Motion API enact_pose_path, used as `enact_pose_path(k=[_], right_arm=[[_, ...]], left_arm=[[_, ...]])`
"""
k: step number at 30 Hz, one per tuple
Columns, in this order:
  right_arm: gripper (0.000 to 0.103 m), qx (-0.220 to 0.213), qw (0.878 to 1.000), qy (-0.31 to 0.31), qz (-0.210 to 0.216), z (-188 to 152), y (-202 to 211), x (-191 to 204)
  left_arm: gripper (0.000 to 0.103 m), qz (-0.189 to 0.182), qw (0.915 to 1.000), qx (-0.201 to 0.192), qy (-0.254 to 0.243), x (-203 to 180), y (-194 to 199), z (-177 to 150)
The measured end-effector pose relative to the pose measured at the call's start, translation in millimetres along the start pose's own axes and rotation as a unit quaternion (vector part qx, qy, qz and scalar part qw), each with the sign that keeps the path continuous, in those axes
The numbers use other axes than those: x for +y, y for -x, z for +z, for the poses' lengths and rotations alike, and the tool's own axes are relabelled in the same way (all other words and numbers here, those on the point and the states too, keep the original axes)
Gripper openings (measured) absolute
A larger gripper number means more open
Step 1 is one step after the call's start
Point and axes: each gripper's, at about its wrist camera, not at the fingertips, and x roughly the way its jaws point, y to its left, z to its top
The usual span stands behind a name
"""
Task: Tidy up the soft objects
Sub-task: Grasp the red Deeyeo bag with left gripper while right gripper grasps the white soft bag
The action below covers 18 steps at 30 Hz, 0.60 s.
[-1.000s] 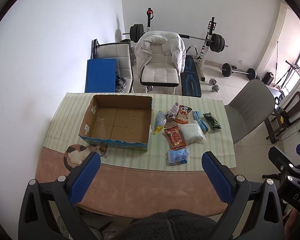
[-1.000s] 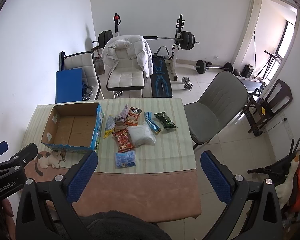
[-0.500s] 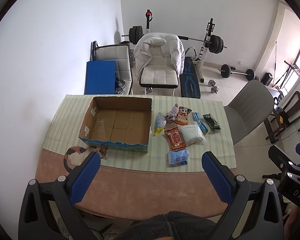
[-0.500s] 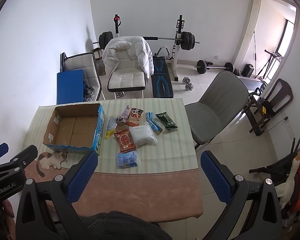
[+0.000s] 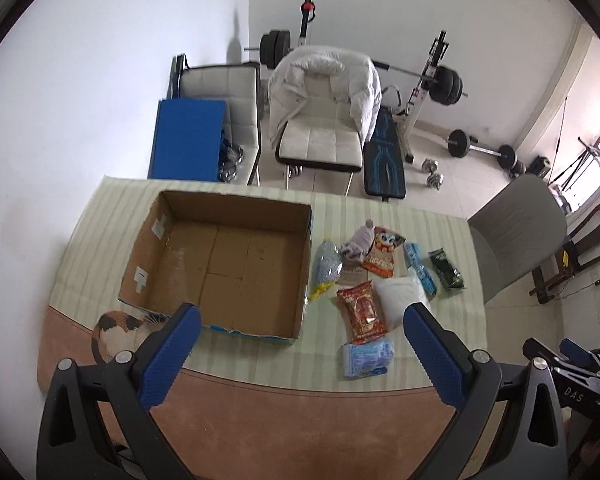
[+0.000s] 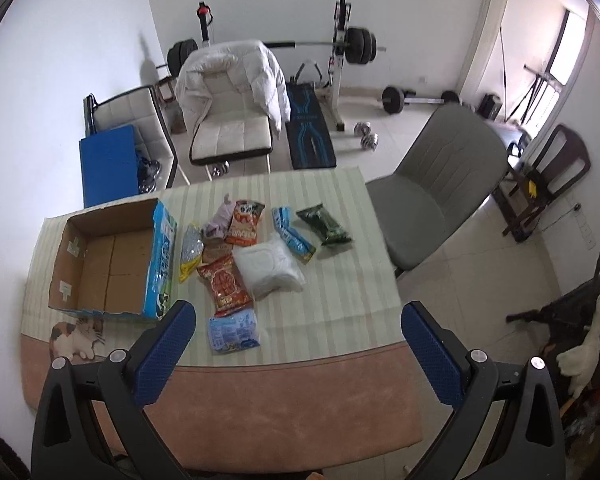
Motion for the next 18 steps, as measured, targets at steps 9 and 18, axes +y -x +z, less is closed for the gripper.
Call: enact_pose_path(k=[9,18], right_arm=[[0.103,0.14,0.987,0.082,0.012,43.7,-225.7,9.4],[0.103,0.249,0.957,0.143,0.031,55.5,-393.0,42.8]], left_arm=[[0.085,0.051,0.9865,0.155,-0.007,-47.0,-156.0,-23.6],[0.084,0.067,0.9691,0.237,0.015,-76.8,-255.7,-24.0]])
